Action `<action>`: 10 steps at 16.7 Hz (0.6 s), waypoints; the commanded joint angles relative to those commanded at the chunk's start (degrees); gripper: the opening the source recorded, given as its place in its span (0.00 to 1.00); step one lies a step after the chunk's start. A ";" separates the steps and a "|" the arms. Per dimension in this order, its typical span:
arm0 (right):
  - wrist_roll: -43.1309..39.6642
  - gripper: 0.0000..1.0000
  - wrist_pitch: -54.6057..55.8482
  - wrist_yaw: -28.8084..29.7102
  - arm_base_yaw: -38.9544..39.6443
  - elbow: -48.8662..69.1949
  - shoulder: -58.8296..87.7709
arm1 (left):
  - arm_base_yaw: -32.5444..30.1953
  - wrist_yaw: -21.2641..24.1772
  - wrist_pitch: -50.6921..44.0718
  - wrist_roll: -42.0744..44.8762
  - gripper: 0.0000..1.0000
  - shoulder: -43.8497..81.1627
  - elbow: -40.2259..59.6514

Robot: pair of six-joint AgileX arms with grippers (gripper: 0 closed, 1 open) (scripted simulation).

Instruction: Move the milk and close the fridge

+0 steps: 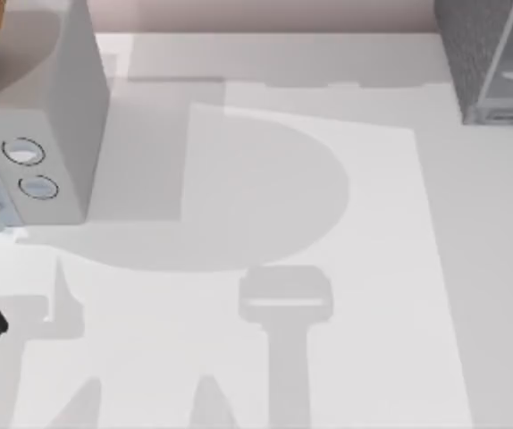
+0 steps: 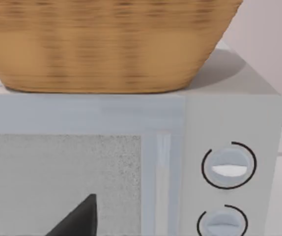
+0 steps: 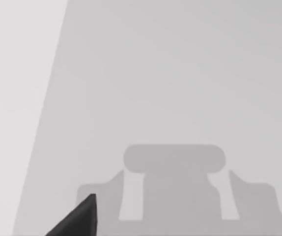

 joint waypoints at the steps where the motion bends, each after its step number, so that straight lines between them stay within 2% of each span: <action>1: -2.17 1.00 0.09 -1.13 -1.95 0.89 2.06 | 0.00 0.00 0.00 0.00 1.00 0.00 0.00; 5: -15.39 1.00 0.40 -7.66 -13.84 5.94 14.79 | 0.00 0.00 0.00 0.00 1.00 0.00 0.00; 10: -39.26 1.00 0.35 -18.94 -35.42 14.28 38.38 | 0.00 0.00 0.00 0.00 1.00 0.00 0.00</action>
